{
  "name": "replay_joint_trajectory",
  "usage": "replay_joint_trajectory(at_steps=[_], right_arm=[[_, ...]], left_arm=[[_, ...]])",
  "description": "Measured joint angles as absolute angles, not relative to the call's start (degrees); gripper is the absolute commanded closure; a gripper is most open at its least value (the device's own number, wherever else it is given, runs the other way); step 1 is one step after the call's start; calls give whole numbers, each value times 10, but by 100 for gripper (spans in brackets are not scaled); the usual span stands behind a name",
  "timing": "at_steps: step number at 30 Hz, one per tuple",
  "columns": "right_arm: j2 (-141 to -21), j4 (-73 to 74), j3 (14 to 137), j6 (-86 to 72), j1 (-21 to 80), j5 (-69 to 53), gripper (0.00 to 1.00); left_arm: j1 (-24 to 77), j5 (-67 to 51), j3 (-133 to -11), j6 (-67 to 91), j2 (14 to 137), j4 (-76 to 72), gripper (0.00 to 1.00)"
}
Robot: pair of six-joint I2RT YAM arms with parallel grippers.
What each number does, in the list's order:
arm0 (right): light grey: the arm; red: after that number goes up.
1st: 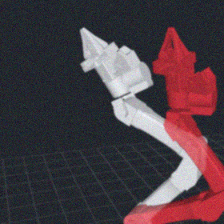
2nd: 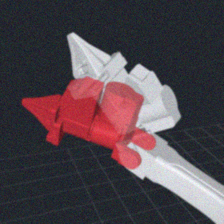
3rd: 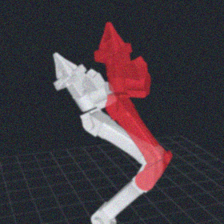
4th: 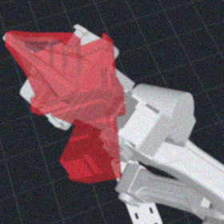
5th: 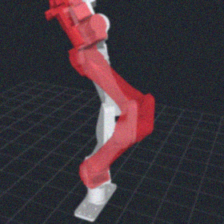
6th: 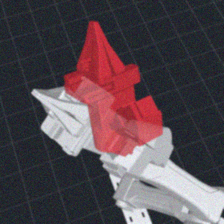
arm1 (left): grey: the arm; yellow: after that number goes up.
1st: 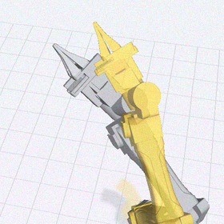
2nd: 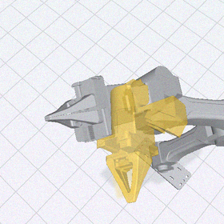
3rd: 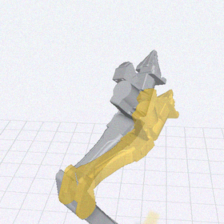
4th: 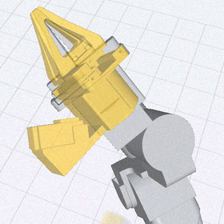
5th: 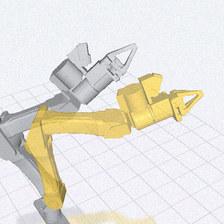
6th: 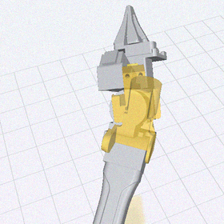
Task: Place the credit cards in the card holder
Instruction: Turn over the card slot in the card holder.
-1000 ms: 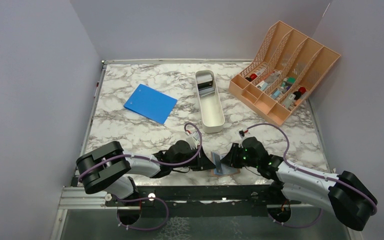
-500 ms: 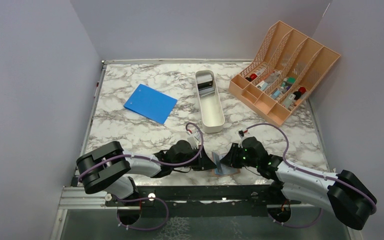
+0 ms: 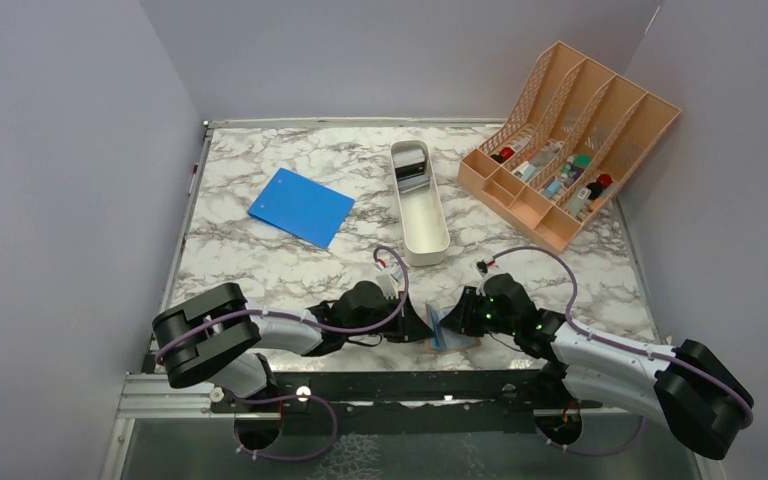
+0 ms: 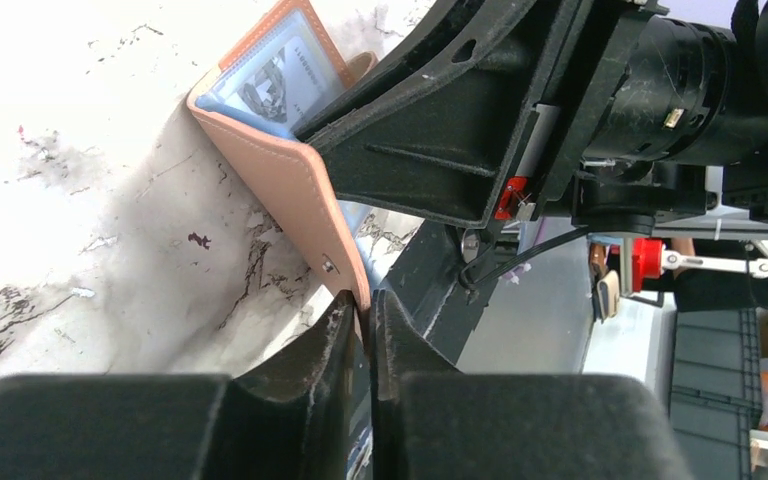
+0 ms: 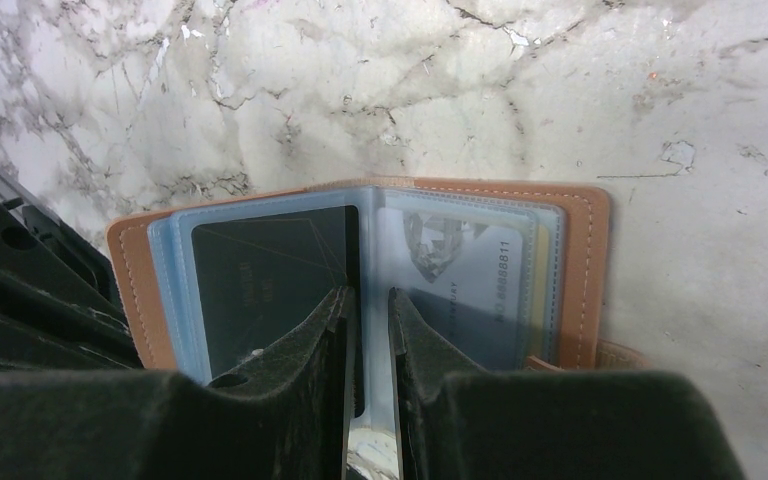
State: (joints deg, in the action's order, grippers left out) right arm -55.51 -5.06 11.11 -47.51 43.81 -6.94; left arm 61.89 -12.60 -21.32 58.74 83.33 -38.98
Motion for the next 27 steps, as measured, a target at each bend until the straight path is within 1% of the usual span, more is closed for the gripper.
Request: replay_joint_trajectory(at_steps=[6, 9, 12, 15, 18, 22, 27], right_arm=[[-557, -51, 111, -475, 438, -70, 77], [-558, -53, 111, -475, 438, -70, 77], [-559, -54, 111, -475, 438, -71, 77], [-559, -54, 111, -474, 438, -72, 77], [-559, -54, 111, -470, 438, -72, 77], [-558, -53, 111, -464, 438, -73, 77], [-554, -50, 111, -463, 438, -73, 77]], left_arm=[[620, -126, -213, 582, 832, -390, 90], [620, -126, -213, 580, 832, -391, 95], [620, -126, -213, 578, 832, -393, 95], [620, -125, -213, 579, 833, -393, 92], [621, -125, -215, 587, 840, -397, 84], [623, -126, -228, 596, 854, -400, 79], [623, -124, -232, 602, 854, -384, 78]])
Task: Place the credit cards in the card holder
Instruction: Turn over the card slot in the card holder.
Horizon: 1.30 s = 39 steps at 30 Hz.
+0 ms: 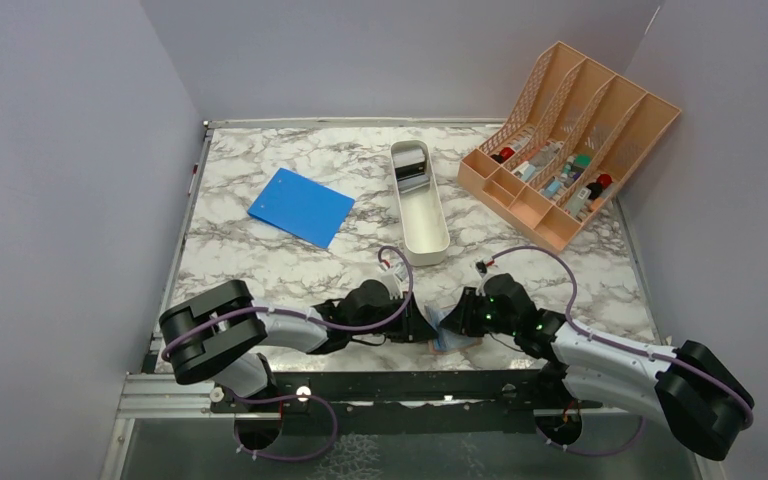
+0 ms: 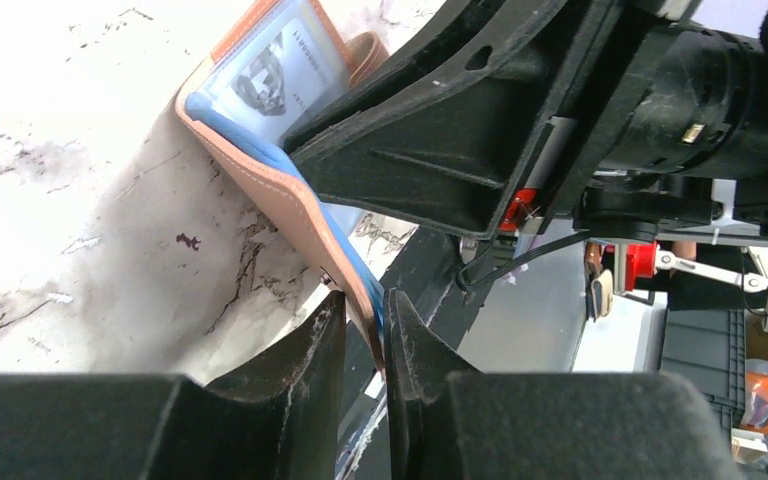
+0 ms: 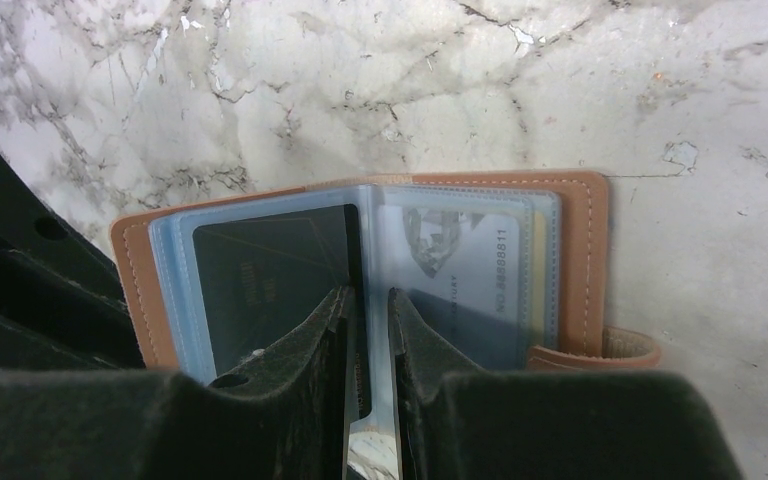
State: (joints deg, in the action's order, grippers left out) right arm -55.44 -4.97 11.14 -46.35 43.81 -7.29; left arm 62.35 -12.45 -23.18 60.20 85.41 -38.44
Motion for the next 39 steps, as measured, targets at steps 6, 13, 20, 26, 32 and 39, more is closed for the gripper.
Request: replay_joint_trajectory(at_steps=[6, 13, 20, 26, 32, 39], right_arm=[[-544, -36, 112, -458, 438, -73, 76], [-545, -35, 112, -458, 438, -73, 76], [-548, -38, 112, -458, 438, -74, 76], [-538, -1, 135, -450, 438, -74, 63], [-477, 64, 190, -439, 438, -83, 54], [-471, 75, 218, -434, 439, -109, 53]], left_arm=[[624, -114, -244, 604, 848, -328, 90], [625, -110, -256, 598, 848, -297, 94], [632, -100, -262, 578, 843, -287, 93], [632, -95, -269, 578, 843, -269, 100], [634, -58, -309, 575, 820, -156, 100], [634, -20, -369, 572, 786, -19, 100]])
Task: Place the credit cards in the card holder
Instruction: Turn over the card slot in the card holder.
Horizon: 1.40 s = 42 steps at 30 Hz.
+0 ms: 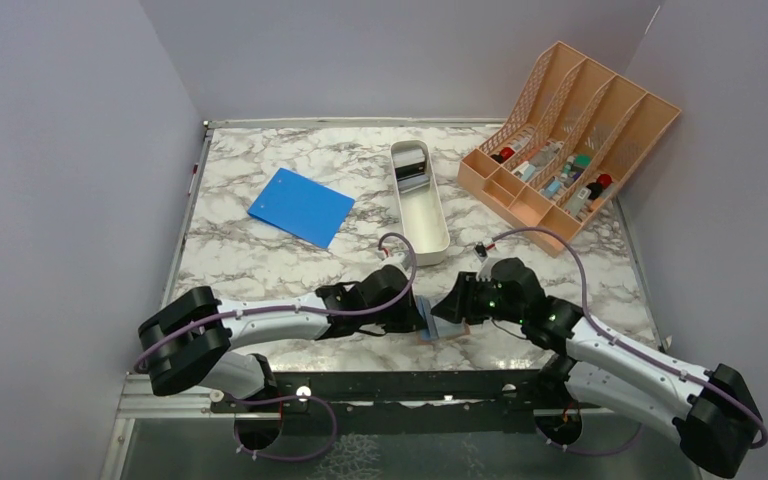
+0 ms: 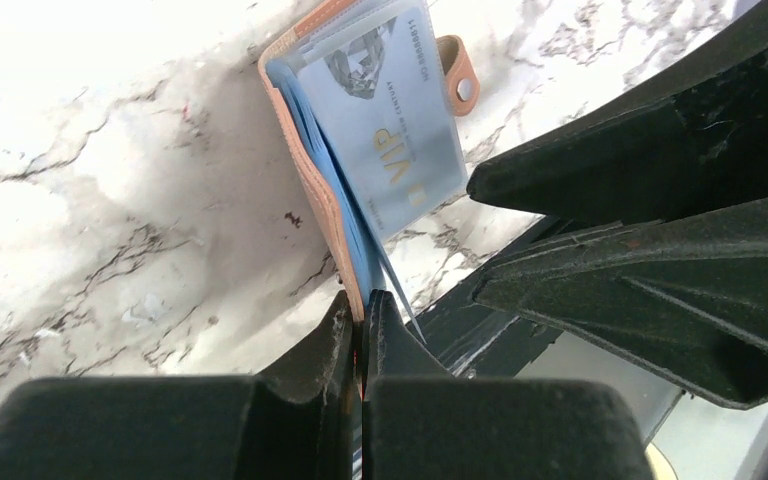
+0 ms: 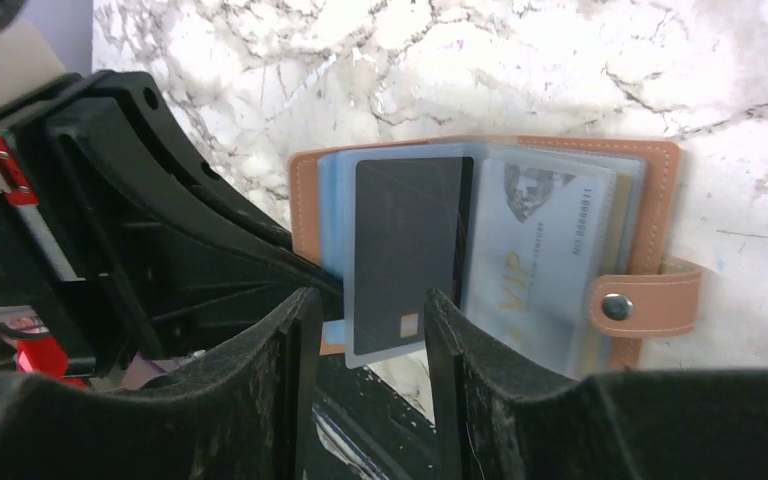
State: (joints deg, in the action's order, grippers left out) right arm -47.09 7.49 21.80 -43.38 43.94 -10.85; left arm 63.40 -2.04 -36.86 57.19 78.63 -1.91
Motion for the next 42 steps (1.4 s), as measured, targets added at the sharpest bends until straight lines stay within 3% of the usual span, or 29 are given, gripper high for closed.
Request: replay_joint_trajectory(at_steps=[14, 20, 25, 31, 35, 37, 42], right_arm=[[-545, 45, 225, -431, 451, -147, 48], [-564, 58, 234, -415, 457, -135, 58], [-567, 91, 253, -393, 458, -88, 58], [-565, 155, 277, -376, 458, -17, 53], [-554, 176, 303, -357, 458, 15, 49], [-554, 178, 326, -340, 458, 27, 47], [-582, 165, 392, -269, 458, 45, 45]], left_arm=[[634, 1, -484, 552, 819, 154, 100], [634, 1, -498, 547, 839, 177, 100], [634, 1, -498, 545, 839, 182, 100], [622, -6, -474, 539, 821, 178, 86], [597, -28, -428, 538, 792, 157, 82], [583, -42, -403, 537, 777, 142, 74], [548, -73, -356, 535, 750, 98, 72]])
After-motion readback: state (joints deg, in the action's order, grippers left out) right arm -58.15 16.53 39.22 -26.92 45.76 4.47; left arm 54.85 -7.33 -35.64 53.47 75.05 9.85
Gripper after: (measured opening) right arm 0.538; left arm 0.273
